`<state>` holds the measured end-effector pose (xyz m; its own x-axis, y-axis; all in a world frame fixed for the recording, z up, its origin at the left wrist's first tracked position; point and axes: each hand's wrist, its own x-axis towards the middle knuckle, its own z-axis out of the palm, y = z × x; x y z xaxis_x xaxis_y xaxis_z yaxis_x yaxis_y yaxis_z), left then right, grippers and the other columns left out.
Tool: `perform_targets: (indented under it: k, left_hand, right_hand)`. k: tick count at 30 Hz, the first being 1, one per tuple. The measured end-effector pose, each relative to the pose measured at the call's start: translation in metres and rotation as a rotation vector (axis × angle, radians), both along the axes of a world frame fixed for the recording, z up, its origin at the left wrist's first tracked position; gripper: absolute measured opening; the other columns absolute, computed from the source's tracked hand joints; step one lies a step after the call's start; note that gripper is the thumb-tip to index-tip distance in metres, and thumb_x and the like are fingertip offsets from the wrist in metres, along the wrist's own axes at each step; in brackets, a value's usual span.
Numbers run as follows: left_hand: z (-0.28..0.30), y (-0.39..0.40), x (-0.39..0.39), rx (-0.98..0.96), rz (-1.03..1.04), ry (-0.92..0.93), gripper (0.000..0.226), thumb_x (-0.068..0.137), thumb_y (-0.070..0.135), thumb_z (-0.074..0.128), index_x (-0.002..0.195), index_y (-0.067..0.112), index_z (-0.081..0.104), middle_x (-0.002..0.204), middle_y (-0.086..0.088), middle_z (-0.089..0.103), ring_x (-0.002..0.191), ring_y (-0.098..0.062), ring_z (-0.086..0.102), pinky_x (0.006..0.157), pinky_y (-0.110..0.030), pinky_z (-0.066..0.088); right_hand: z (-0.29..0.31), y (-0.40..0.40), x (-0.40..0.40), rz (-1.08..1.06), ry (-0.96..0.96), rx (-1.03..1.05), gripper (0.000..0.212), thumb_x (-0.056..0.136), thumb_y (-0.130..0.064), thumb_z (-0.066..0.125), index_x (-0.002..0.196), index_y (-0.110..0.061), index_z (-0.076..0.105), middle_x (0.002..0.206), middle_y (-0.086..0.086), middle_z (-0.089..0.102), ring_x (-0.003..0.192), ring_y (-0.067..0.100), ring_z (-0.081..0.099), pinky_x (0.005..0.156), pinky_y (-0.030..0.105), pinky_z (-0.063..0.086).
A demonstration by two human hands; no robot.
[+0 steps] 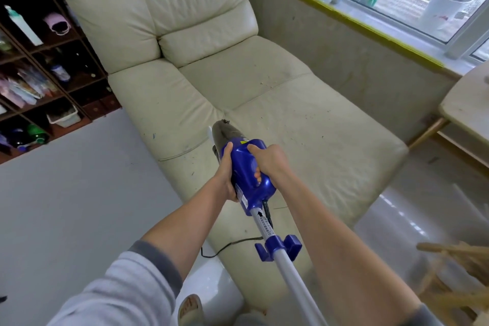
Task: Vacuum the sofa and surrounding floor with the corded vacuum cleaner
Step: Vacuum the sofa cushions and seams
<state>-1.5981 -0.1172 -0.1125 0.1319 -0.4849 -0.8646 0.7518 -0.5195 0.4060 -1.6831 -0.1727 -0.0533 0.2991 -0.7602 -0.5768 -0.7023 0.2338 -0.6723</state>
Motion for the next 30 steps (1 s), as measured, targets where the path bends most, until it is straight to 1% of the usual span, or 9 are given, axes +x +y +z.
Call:
perform_targets:
  k: [3,7,9,12,15,18,22,24,30]
  left_hand:
    - [-0.004,-0.018,-0.008,-0.002,-0.007,0.000,0.077,0.070,0.084,0.051,0.102,0.015,0.067,0.072,-0.010,0.074,0.079,-0.029,0.068,0.073,-0.042,0.054]
    - [-0.007,-0.038,-0.028,-0.005,-0.047,0.014,0.078,0.069,0.084,0.051,0.102,0.015,0.067,0.074,-0.009,0.073,0.077,-0.029,0.068,0.071,-0.041,0.055]
    - [-0.007,-0.046,-0.038,0.005,-0.074,0.000,0.077,0.069,0.084,0.051,0.101,0.015,0.067,0.075,-0.010,0.073,0.079,-0.030,0.067,0.072,-0.042,0.054]
    - [-0.007,-0.053,-0.047,-0.002,-0.092,-0.012,0.076,0.070,0.084,0.050,0.100,0.016,0.066,0.071,-0.009,0.074,0.080,-0.029,0.067,0.076,-0.042,0.054]
    - [-0.007,-0.054,-0.050,-0.013,-0.097,-0.006,0.076,0.071,0.084,0.049,0.100,0.016,0.067,0.072,-0.009,0.074,0.082,-0.029,0.068,0.080,-0.043,0.054]
    - [-0.008,-0.049,-0.051,-0.040,-0.094,-0.002,0.075,0.072,0.083,0.050,0.100,0.016,0.067,0.073,-0.010,0.074,0.085,-0.030,0.068,0.087,-0.045,0.053]
    - [-0.004,-0.036,-0.051,-0.051,-0.081,0.013,0.071,0.074,0.081,0.051,0.095,0.014,0.066,0.069,-0.009,0.073,0.074,-0.028,0.068,0.070,-0.041,0.055]
    - [-0.004,-0.028,-0.050,-0.062,-0.071,0.023,0.071,0.074,0.080,0.051,0.095,0.014,0.066,0.068,-0.009,0.073,0.072,-0.028,0.067,0.068,-0.040,0.054]
    - [-0.004,0.002,-0.045,-0.080,-0.049,0.022,0.070,0.076,0.080,0.048,0.089,0.013,0.066,0.061,-0.007,0.069,0.053,-0.024,0.068,0.068,-0.038,0.054]
  right_hand:
    - [-0.002,-0.015,-0.010,-0.016,-0.003,0.005,0.044,0.098,-0.039,0.048,0.071,-0.004,0.053,0.033,0.002,0.047,0.027,0.010,0.044,0.039,0.018,0.038]
    - [-0.002,-0.032,-0.031,-0.041,0.024,-0.010,0.045,0.098,-0.039,0.046,0.071,-0.005,0.054,0.036,0.002,0.049,0.035,0.012,0.048,0.044,0.021,0.040]
    - [-0.003,-0.038,-0.041,-0.069,0.034,-0.003,0.042,0.098,-0.039,0.047,0.077,-0.003,0.056,0.034,0.001,0.048,0.030,0.010,0.047,0.038,0.017,0.039]
    - [-0.003,-0.042,-0.052,-0.108,0.030,-0.001,0.040,0.097,-0.039,0.049,0.084,-0.002,0.058,0.035,0.003,0.049,0.023,0.007,0.043,0.026,0.011,0.029]
    - [-0.002,-0.041,-0.055,-0.111,0.022,-0.014,0.040,0.097,-0.040,0.050,0.081,-0.004,0.057,0.031,0.000,0.047,0.022,0.007,0.042,0.025,0.011,0.027]
    - [0.000,-0.038,-0.056,-0.114,0.012,-0.011,0.039,0.097,-0.038,0.050,0.080,-0.004,0.056,0.034,0.002,0.048,0.022,0.009,0.043,0.026,0.010,0.028]
    - [0.004,-0.029,-0.053,-0.094,0.022,0.003,0.039,0.097,-0.037,0.048,0.078,-0.003,0.055,0.044,0.006,0.053,0.030,0.012,0.047,0.037,0.016,0.039]
    - [0.005,-0.022,-0.051,-0.081,0.037,0.003,0.040,0.098,-0.037,0.048,0.077,-0.004,0.055,0.045,0.006,0.054,0.033,0.013,0.048,0.042,0.019,0.042]
    - [0.008,0.006,-0.045,-0.048,0.049,-0.009,0.038,0.098,-0.037,0.048,0.081,-0.003,0.055,0.048,0.006,0.054,0.030,0.010,0.047,0.035,0.014,0.039]
